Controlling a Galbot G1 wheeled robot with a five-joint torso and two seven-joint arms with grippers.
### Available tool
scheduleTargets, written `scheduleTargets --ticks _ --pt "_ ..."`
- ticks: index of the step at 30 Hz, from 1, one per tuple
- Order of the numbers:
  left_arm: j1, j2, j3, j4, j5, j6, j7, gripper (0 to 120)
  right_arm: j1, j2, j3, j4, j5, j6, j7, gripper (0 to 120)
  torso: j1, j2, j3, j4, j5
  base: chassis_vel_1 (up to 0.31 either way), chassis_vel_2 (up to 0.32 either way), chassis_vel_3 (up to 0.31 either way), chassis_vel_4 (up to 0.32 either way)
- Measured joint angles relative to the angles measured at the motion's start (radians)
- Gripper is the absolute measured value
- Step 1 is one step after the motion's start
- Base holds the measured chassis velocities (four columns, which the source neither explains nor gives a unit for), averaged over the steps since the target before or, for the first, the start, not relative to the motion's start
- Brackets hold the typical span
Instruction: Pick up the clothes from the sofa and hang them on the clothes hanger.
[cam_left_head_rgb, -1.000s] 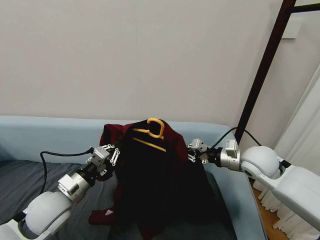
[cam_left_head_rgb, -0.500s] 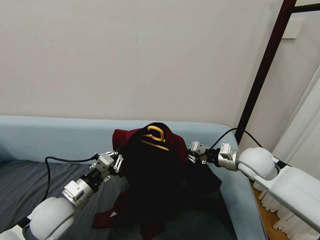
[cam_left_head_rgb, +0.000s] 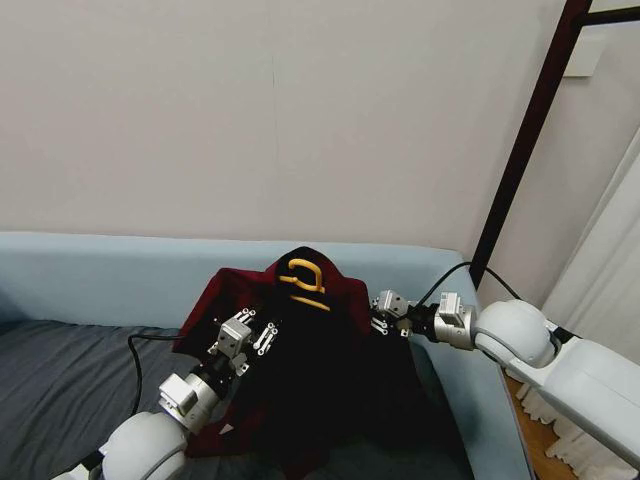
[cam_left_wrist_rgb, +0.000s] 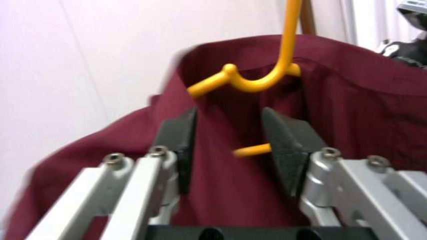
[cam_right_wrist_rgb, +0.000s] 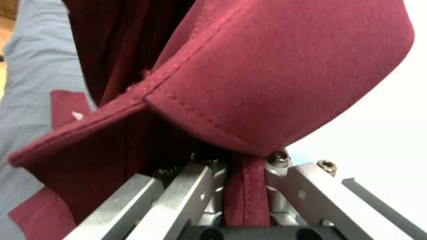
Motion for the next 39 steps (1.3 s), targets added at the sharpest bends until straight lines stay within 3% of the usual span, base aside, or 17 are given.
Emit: scheduleTargets --ticks 2,7,10,15,20,27,36,39 --pt "0.011 0.0 -0.012 -0.001 0.011 -0.001 -0.016 50 -0.001 0.0 0.0 -0.002 0.011 -0.004 0.011 1 0.0 0.0 0.0 0.0 0.0 0.0 0.0 0.0 0.0" --pt "0.052 -0.006 -0.039 -0.012 0.056 -0.007 -0.093 74 -0.013 -0.029 0.014 0.019 0.101 -0.045 0.098 1 0.0 0.0 0.0 0.0 -0.0001 0.0 0.0 0.0 0.0" --pt "0.057 -0.01 -0.036 -0.022 0.058 -0.006 -0.107 81 -0.018 -0.042 0.02 0.028 0.11 -0.054 0.123 1 0.0 0.0 0.0 -0.0001 0.0 0.0 0.0 0.0 0.0" --pt "0.042 -0.035 0.041 -0.06 0.028 -0.016 -0.111 98 -0.011 -0.049 -0.019 0.068 0.094 -0.079 0.271 1 0.0 0.0 0.0 0.0 -0.0001 0.0 0.0 0.0 0.0" --pt "0.006 -0.091 0.164 -0.023 0.031 -0.024 -0.068 100 -0.005 -0.037 -0.056 0.076 0.079 -0.078 0.357 1 0.0 0.0 0.0 0.0002 0.0 0.0 0.0 0.0 0.0" --pt "-0.103 -0.174 0.276 0.085 0.08 -0.048 -0.028 100 0.0 -0.029 -0.071 0.051 0.066 -0.064 0.355 1 0.0 0.0 0.0 0.0 0.0 0.0 0.0 0.0 0.0" --pt "-0.218 -0.292 0.419 0.209 0.147 -0.048 -0.085 98 0.0 -0.016 -0.074 0.022 0.052 -0.052 0.335 1 0.0 0.0 0.0 0.0001 0.0001 0.0 0.0 0.0 0.0" --pt "-0.243 -0.329 0.463 0.246 0.171 -0.045 -0.126 90 -0.003 -0.021 -0.068 0.022 0.052 -0.051 0.333 1 0.0 0.0 0.0 0.0001 0.0001 0.0 0.0 0.0 0.0"
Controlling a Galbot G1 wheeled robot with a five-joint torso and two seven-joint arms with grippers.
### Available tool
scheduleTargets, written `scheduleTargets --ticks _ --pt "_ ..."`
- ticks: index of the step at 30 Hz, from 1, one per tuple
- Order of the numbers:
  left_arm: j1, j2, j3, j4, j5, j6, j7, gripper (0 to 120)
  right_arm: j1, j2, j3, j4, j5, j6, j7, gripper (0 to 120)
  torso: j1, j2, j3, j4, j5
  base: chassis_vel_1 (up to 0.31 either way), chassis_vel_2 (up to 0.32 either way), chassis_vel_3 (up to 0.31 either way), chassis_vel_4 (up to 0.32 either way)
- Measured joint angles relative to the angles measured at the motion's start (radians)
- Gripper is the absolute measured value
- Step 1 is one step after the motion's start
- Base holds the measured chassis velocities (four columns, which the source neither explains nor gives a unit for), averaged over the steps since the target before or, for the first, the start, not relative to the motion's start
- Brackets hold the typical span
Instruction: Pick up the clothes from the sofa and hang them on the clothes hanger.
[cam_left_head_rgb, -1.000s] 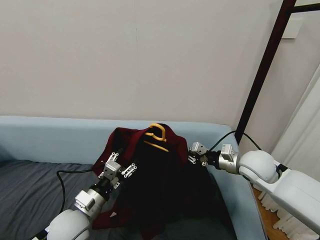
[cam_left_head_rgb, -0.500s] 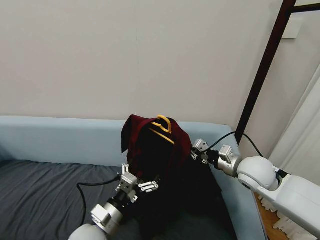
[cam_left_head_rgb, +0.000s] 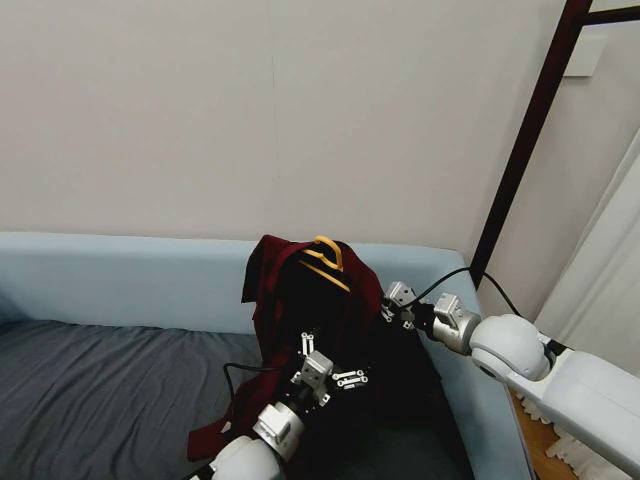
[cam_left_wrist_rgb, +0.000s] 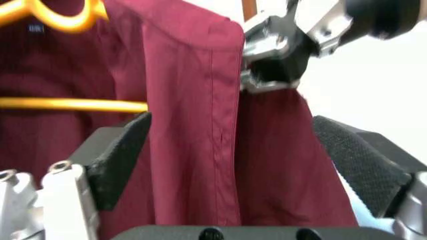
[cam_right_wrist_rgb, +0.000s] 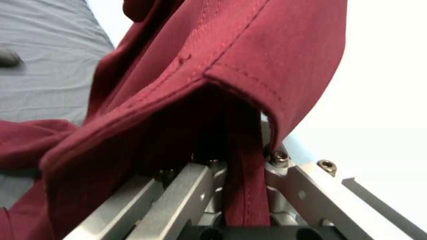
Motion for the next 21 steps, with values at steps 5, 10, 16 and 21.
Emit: scheduleTargets --ticks 5,10,16,21 --pt "-0.025 -0.052 0.036 0.049 0.041 0.009 -0.051 70 -0.009 -0.013 0.014 0.004 0.003 0.006 -0.005 1 0.0 0.0 0.0 -0.0004 0.0002 0.0 0.0 0.0 0.0" --pt "-0.048 -0.114 0.056 0.095 0.075 0.022 -0.088 53 -0.023 -0.027 0.032 0.024 0.012 0.014 -0.018 1 0.0 0.0 0.0 -0.0002 0.0 0.0 0.0 0.0 0.0" --pt "-0.053 -0.125 0.048 0.099 0.078 0.025 -0.103 30 -0.029 -0.03 0.037 0.033 0.013 0.014 -0.019 1 0.0 0.0 0.0 -0.0001 -0.0001 0.0 0.0 0.0 0.0" --pt "-0.04 -0.115 0.028 0.08 0.079 0.025 -0.107 14 -0.036 -0.036 0.04 0.034 0.011 0.015 -0.021 1 0.0 0.0 0.0 -0.0001 -0.0002 0.0 0.0 0.0 0.0"
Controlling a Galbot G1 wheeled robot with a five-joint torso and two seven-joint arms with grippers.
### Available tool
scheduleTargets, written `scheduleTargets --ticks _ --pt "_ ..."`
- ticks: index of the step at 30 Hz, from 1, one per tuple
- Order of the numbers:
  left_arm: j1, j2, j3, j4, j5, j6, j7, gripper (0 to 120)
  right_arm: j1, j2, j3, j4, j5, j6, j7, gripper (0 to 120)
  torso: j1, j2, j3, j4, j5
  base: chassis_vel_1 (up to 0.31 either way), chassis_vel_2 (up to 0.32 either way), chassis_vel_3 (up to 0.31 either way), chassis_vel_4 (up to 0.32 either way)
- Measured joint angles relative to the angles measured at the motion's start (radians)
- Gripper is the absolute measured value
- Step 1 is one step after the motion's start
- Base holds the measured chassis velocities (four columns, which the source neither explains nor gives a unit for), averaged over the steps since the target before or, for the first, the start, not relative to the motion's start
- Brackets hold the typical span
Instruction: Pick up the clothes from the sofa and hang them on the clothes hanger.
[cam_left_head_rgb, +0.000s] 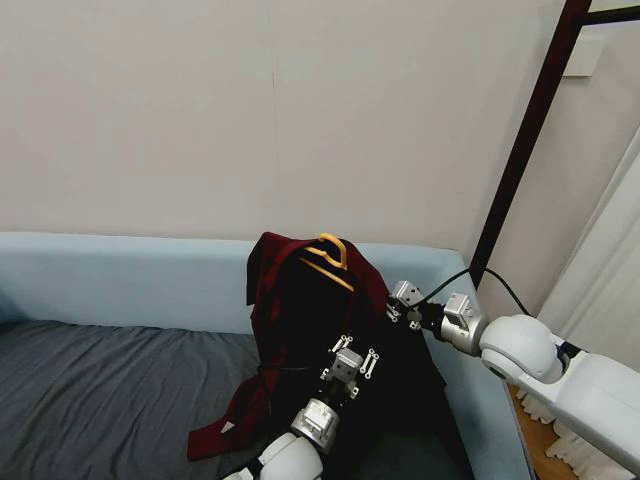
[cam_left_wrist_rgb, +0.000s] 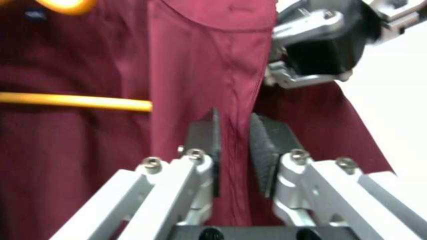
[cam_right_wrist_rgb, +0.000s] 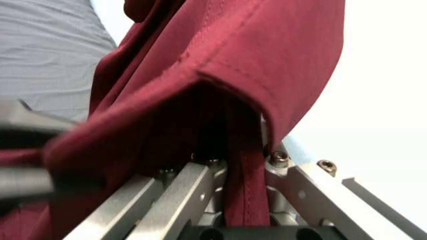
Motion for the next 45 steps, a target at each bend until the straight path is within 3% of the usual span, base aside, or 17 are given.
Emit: scheduleTargets --ticks 4,22,45 --pt "0.01 0.006 -0.02 -0.01 0.0 0.0 -0.002 0 -0.009 -0.002 0.001 0.0 -0.002 0.003 -0.001 1 0.0 0.0 0.0 0.0001 0.0 0.0 0.0 0.0 0.0" --pt "0.042 0.074 -0.203 -0.12 -0.136 -0.013 0.008 0 -0.025 -0.031 0.021 -0.024 -0.066 0.015 -0.036 1 0.0 0.0 0.0 0.0 -0.0001 0.0 0.0 0.0 0.0" --pt "0.088 0.119 -0.235 -0.079 -0.135 0.034 -0.046 0 -0.013 -0.074 0.042 0.018 0.154 -0.005 -0.109 1 0.0 0.0 0.0 0.0 0.0001 0.0 0.0 0.0 0.0"
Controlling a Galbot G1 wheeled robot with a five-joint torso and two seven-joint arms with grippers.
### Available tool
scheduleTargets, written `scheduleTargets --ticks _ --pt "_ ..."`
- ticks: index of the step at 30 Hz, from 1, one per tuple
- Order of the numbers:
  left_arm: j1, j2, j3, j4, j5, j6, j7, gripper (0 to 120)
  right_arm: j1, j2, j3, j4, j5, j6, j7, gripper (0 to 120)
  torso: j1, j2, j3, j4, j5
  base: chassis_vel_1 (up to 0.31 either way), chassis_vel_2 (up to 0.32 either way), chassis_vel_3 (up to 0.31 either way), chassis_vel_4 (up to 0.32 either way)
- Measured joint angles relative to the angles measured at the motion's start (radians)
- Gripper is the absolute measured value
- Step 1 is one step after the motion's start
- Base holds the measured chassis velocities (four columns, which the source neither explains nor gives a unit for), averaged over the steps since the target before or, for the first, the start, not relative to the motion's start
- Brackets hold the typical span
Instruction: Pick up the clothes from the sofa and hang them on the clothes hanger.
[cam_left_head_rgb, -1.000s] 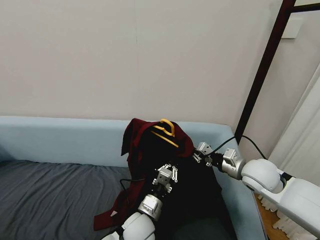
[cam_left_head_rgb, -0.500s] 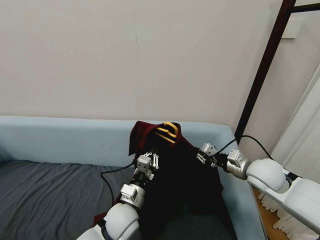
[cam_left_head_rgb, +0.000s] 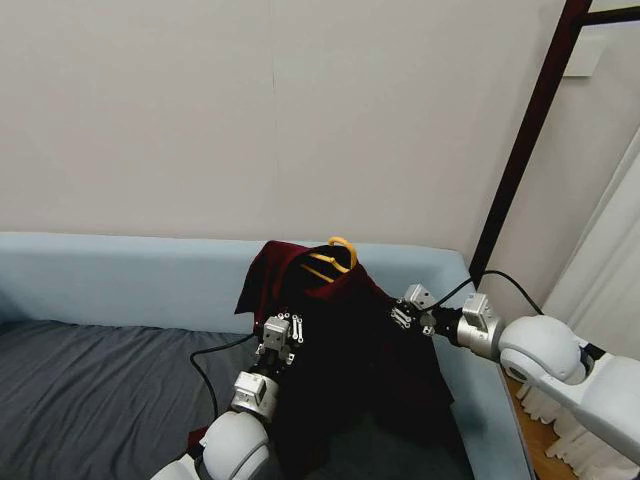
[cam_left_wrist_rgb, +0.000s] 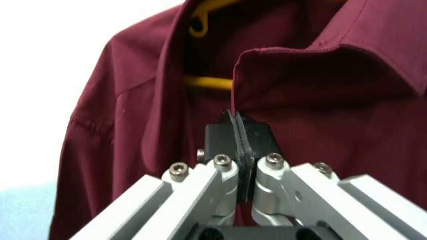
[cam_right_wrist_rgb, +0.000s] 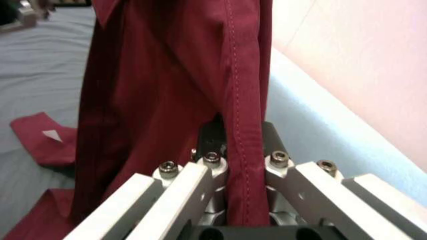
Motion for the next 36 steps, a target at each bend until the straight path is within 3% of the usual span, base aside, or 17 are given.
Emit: scheduleTargets --ticks 7,14,23,24,26,31,36 --pt "0.009 0.002 0.006 -0.007 0.026 -0.014 -0.007 0 0.002 -0.017 0.012 0.003 0.007 0.017 -0.05 1 0.0 0.0 0.0 -0.0001 0.0 0.0 0.0 0.0 0.0" --pt "0.05 0.022 -0.004 -0.011 0.092 -0.043 -0.006 28 -0.004 -0.035 0.028 0.0 -0.01 0.017 -0.04 1 0.0 0.0 0.0 -0.0001 -0.0001 0.0 0.0 0.0 0.0" --pt "0.123 0.018 -0.073 -0.033 0.092 -0.043 -0.046 60 -0.001 -0.039 0.037 -0.004 -0.014 0.014 -0.033 1 0.0 0.0 0.0 0.0003 0.0 0.0 0.0 0.0 0.0" --pt "0.127 0.013 -0.082 -0.034 0.08 -0.039 -0.052 67 -0.001 -0.038 0.037 -0.002 -0.014 0.014 -0.033 1 0.0 0.0 0.0 0.0002 -0.0001 0.0 0.0 0.0 0.0" --pt "0.126 0.011 -0.085 -0.034 0.071 -0.037 -0.053 68 -0.001 -0.038 0.037 -0.001 -0.014 0.014 -0.033 1 0.0 0.0 0.0 0.0001 -0.0001 0.0 0.0 0.0 0.0" --pt "0.077 -0.005 -0.091 -0.008 -0.07 -0.022 -0.034 91 -0.002 -0.028 0.033 0.006 -0.02 0.014 -0.033 1 0.0 0.0 0.0 -0.0001 -0.0001 0.0 0.0 0.0 0.0" --pt "0.045 -0.018 -0.096 0.049 -0.123 -0.04 0.011 99 -0.001 -0.023 0.033 0.006 -0.025 0.014 -0.034 1 0.0 0.0 0.0 0.0 -0.0001 0.0 0.0 0.0 0.0"
